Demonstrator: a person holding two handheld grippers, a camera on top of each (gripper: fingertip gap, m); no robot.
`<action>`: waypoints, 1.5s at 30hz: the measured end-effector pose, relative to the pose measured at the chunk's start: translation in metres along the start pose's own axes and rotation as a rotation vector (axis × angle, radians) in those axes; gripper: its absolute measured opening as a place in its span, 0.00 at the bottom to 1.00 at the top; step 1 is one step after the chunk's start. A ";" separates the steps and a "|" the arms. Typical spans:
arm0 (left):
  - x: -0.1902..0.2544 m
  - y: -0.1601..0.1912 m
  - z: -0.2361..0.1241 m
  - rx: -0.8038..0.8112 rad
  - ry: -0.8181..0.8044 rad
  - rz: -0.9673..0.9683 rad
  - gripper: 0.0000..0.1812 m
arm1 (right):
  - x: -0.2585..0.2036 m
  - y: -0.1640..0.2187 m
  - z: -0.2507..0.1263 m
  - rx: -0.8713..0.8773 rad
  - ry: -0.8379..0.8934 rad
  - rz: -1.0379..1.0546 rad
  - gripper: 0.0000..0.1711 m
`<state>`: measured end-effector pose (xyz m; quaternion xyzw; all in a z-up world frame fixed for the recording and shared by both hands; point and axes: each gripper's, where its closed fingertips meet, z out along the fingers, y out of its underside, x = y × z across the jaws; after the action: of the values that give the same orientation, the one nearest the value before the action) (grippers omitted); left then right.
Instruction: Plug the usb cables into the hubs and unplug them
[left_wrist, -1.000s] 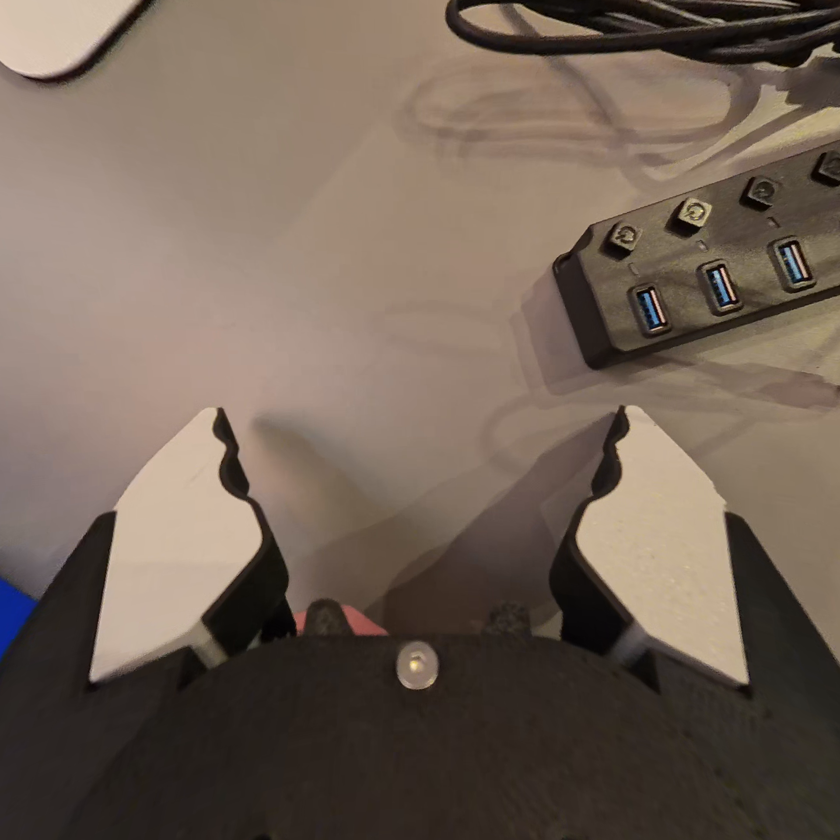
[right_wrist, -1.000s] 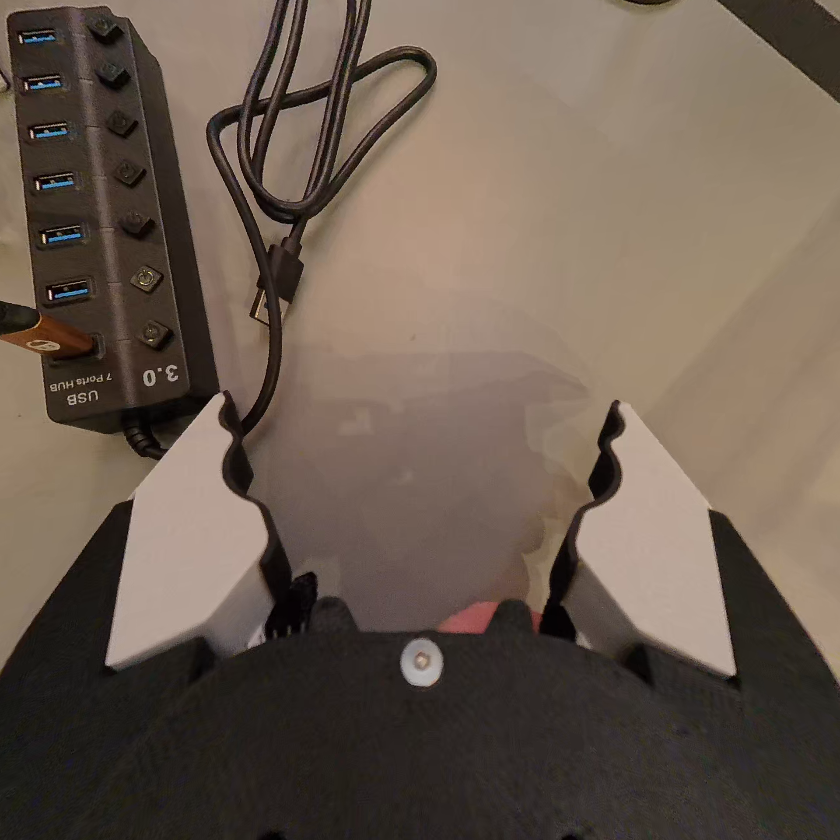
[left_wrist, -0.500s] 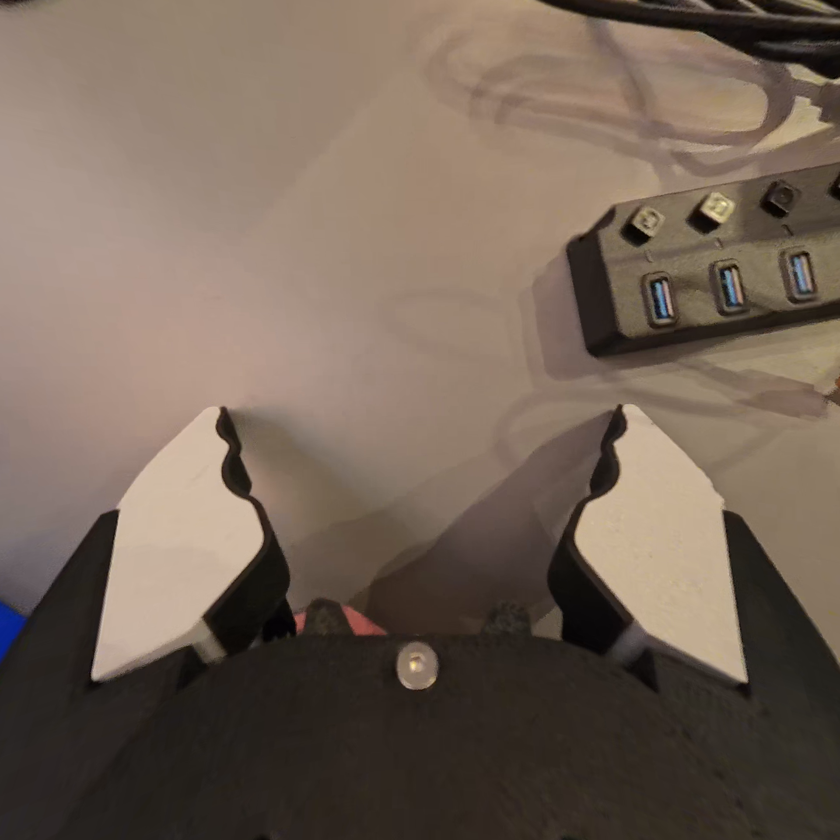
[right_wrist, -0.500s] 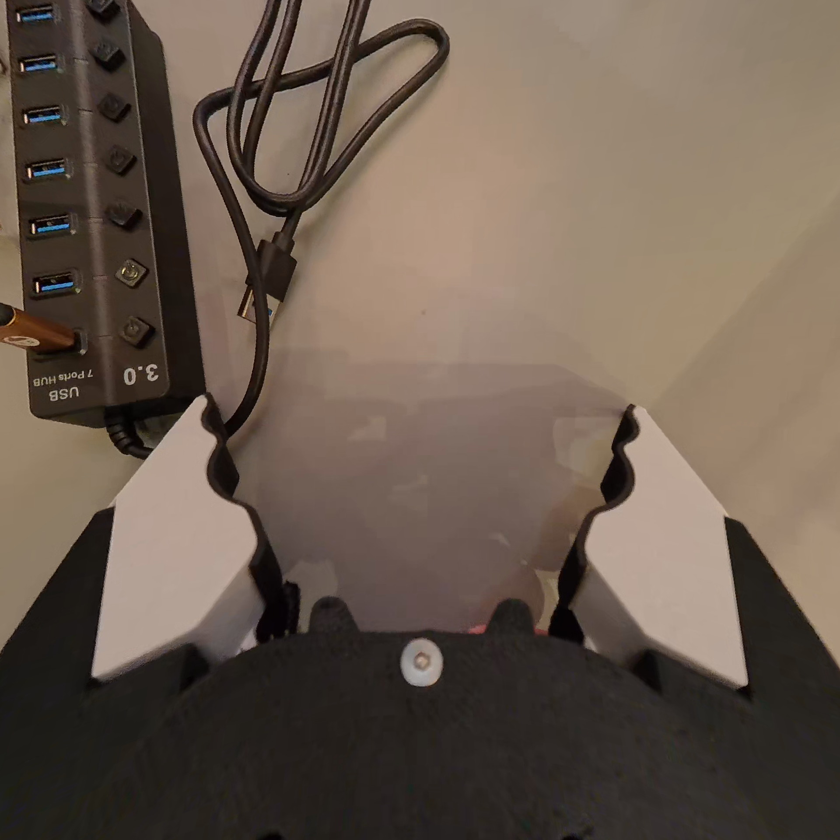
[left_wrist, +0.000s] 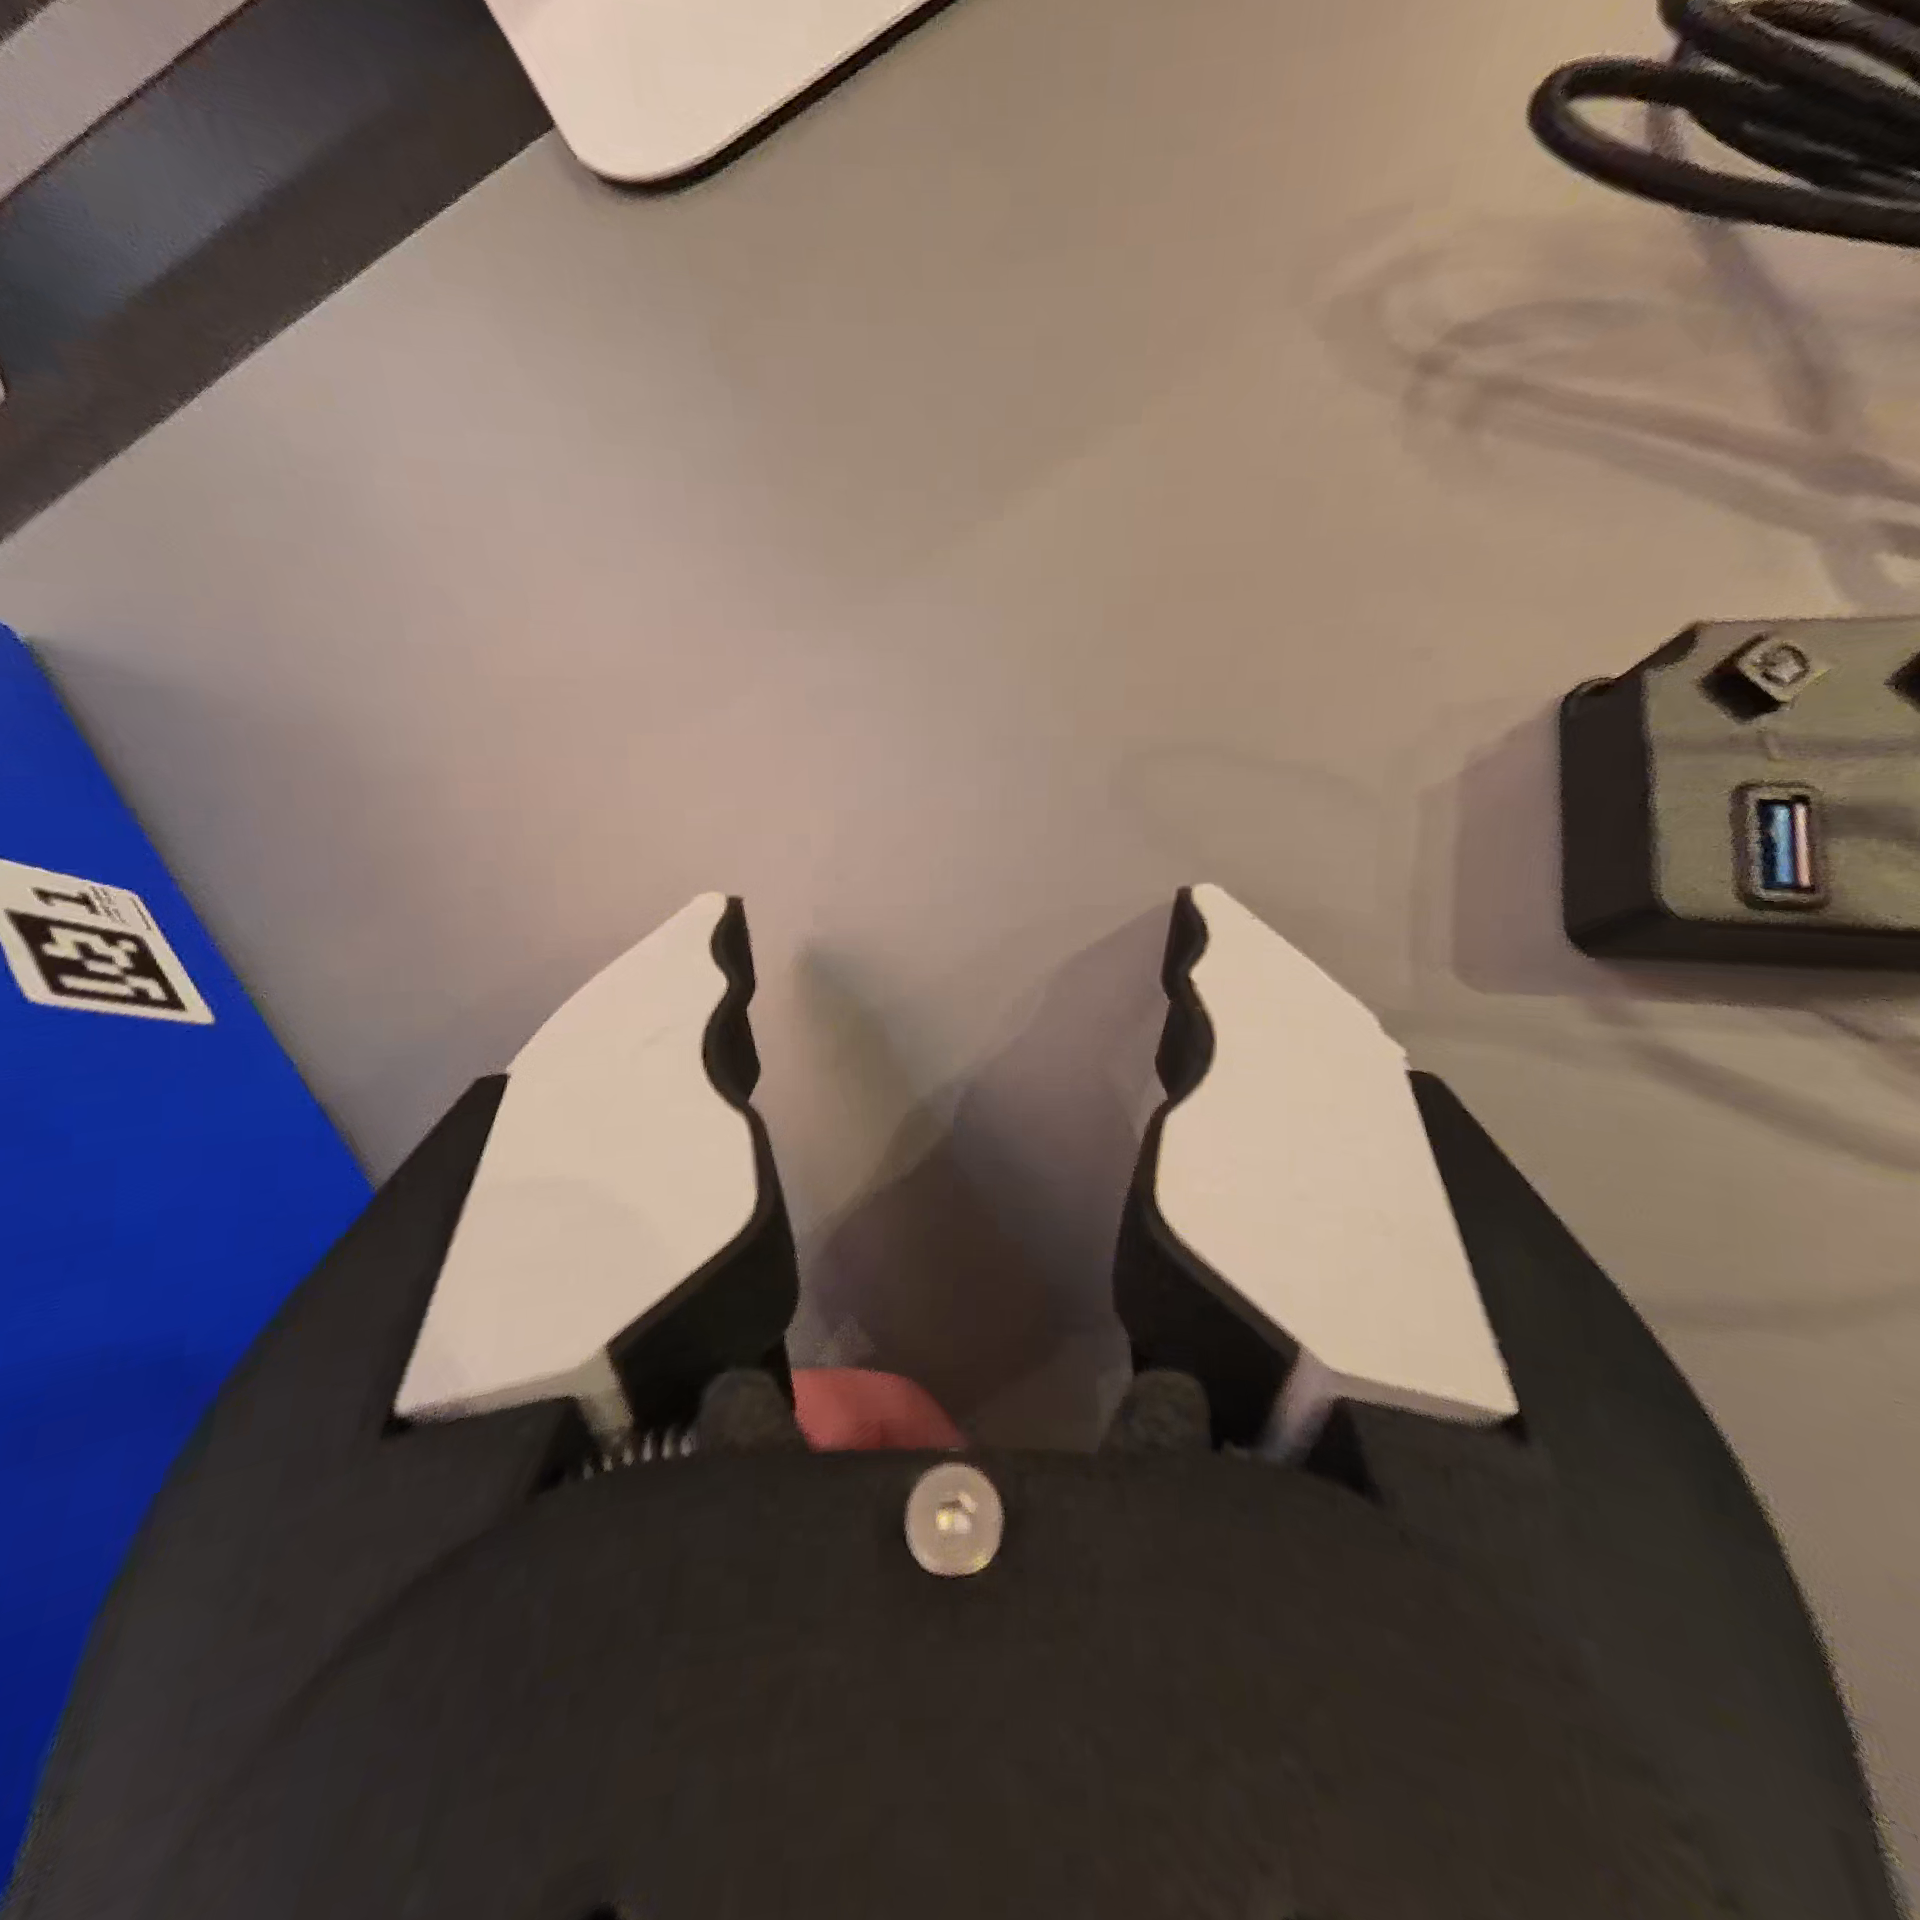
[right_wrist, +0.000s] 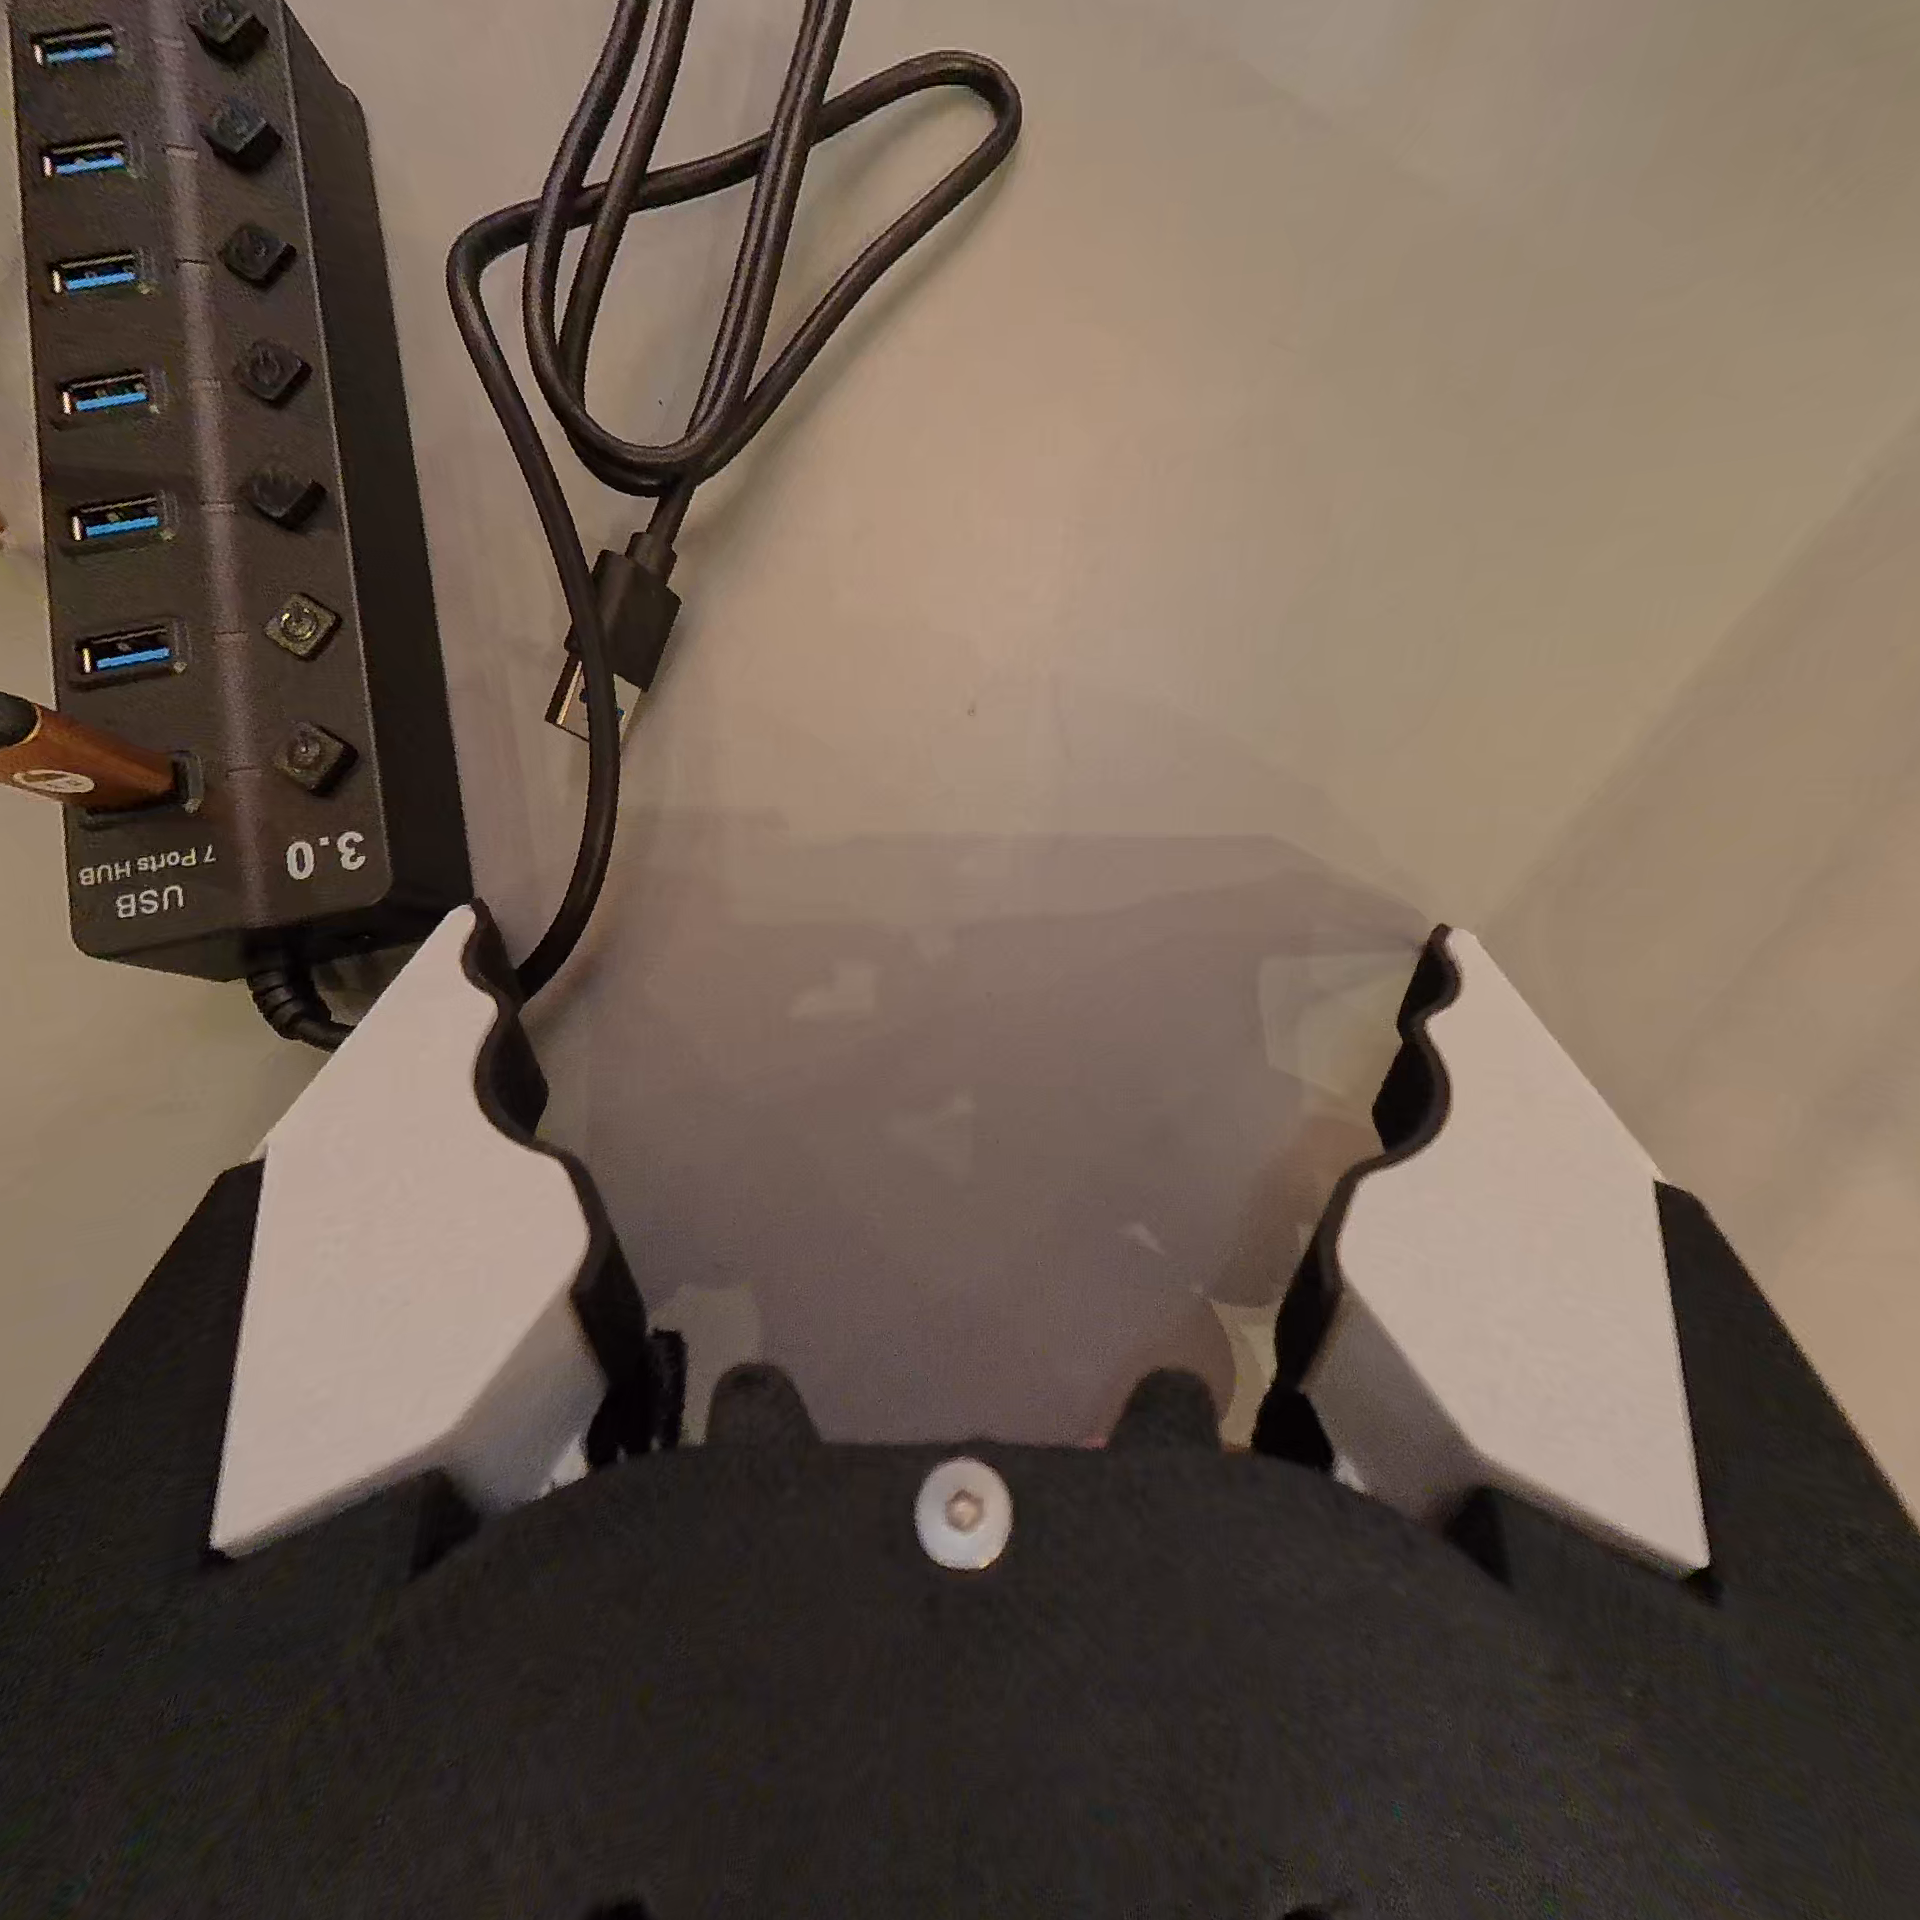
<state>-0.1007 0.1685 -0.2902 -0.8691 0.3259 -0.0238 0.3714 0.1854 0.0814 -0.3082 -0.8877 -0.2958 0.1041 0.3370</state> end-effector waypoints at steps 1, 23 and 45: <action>0.003 0.000 -0.002 -0.007 0.006 0.010 0.44 | 0.000 0.000 0.000 -0.001 -0.002 -0.001 0.93; 0.074 0.028 -0.020 -0.102 0.362 0.144 0.81 | -0.004 0.000 -0.001 0.004 -0.020 -0.023 0.93; 0.070 0.031 -0.027 -0.055 0.359 0.143 0.74 | -0.005 0.001 -0.001 -0.002 -0.032 -0.030 0.93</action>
<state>-0.0704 0.0950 -0.3053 -0.8353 0.4483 -0.1430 0.2843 0.1823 0.0774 -0.3083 -0.8817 -0.3145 0.1132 0.3329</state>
